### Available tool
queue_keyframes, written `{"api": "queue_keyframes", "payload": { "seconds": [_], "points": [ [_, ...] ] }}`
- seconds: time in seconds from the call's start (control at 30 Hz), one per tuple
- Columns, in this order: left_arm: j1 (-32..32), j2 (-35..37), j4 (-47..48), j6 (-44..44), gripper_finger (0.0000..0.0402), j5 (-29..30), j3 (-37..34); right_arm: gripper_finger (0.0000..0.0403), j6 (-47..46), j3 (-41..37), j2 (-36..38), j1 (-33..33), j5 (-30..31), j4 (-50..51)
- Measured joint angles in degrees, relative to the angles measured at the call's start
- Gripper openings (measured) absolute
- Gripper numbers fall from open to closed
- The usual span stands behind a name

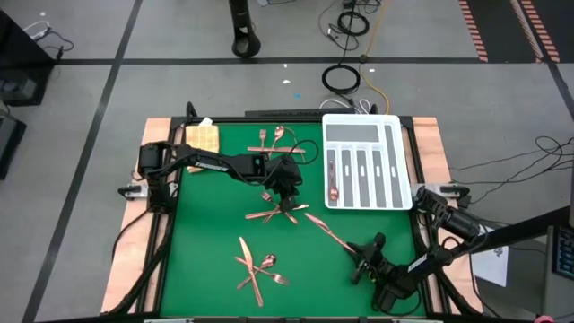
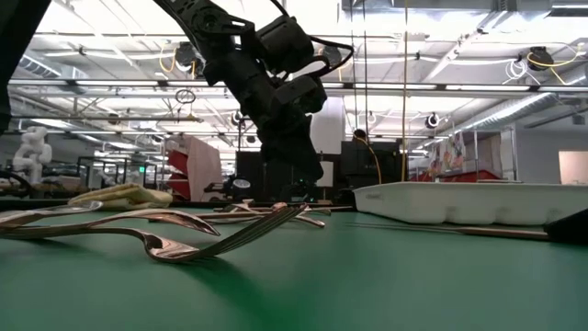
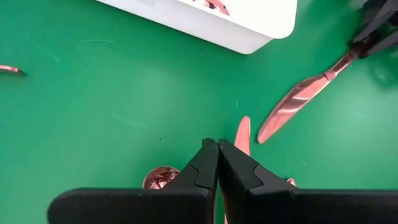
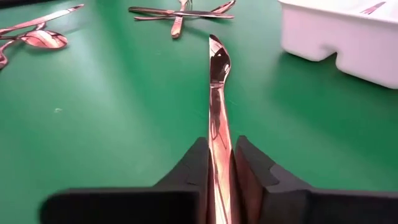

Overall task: Sort silverware
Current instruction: Put the bottom right gold table knife into the silverware organizer

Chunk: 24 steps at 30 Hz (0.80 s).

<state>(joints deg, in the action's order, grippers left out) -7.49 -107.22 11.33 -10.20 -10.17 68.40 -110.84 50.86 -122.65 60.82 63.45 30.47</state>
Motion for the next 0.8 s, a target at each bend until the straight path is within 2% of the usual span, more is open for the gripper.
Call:
{"api": "queue_keyframes", "payload": {
  "seconds": [0.17, 0.27, 0.47, 0.67, 0.8],
  "points": [
    [0.0, 0.0, -0.04, 0.0, 0.0015, 0.01, 0.0, 0.0018, -1.57, 0.23, 0.3, -0.11, -0.49, 1.2],
    [0.0, 0.0, 0.0, 0.02, 0.0015, 0.02, 0.0, 0.0018, -3.65, 0.25, 1.84, -0.33, -2.9, 2.86],
    [0.0, 0.0, 0.02, 0.04, 0.0015, 0.04, 0.0, 0.0016, -2.8, 0.45, 7.76, -2.88, -12.95, 5.93],
    [-0.01, 0.0, 0.07, 0.07, 0.0015, 0.04, 0.0, 0.0002, 3.33, 0.34, 13.31, -5.79, -15.14, 7.36],
    [-0.01, 0.0, 0.0, 0.31, 0.0015, 0.07, -0.02, 0.0005, 5.79, 0.21, 15.28, -6.52, -13.99, 8.67]
  ]
}}
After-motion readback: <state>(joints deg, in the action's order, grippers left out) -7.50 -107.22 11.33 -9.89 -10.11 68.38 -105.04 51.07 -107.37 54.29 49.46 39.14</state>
